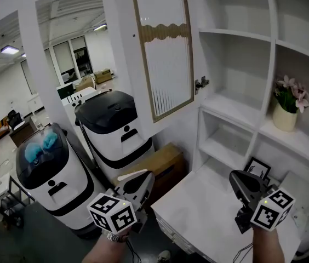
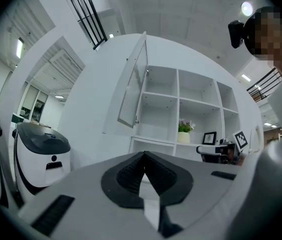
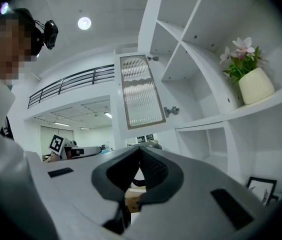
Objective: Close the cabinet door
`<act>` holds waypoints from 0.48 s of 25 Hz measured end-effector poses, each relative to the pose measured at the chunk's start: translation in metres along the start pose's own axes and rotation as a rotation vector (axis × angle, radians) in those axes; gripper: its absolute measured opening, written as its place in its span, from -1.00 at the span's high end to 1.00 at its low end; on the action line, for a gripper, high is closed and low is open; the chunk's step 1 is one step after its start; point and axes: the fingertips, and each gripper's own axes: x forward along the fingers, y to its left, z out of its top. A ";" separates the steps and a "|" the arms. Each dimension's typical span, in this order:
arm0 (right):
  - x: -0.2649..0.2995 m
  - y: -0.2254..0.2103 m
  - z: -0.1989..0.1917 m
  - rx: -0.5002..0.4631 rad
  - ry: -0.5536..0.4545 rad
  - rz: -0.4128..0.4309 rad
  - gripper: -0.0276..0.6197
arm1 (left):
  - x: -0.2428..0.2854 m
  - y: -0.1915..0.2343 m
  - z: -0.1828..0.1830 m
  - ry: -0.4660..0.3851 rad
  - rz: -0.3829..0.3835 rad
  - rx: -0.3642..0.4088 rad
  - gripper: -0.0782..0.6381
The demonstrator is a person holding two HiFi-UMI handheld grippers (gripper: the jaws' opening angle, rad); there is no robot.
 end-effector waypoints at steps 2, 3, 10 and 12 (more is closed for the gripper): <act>0.007 -0.003 0.000 0.007 -0.001 -0.003 0.90 | 0.006 0.010 0.003 0.000 0.003 0.001 0.77; 0.011 -0.004 0.000 0.009 -0.002 -0.006 0.90 | 0.009 0.015 0.004 0.000 0.003 -0.001 0.77; 0.032 -0.011 -0.002 0.013 -0.004 -0.043 0.90 | 0.028 0.042 0.014 -0.001 -0.017 0.002 0.77; 0.037 -0.012 -0.002 0.013 -0.005 -0.054 0.90 | 0.032 0.050 0.017 -0.005 -0.021 0.001 0.77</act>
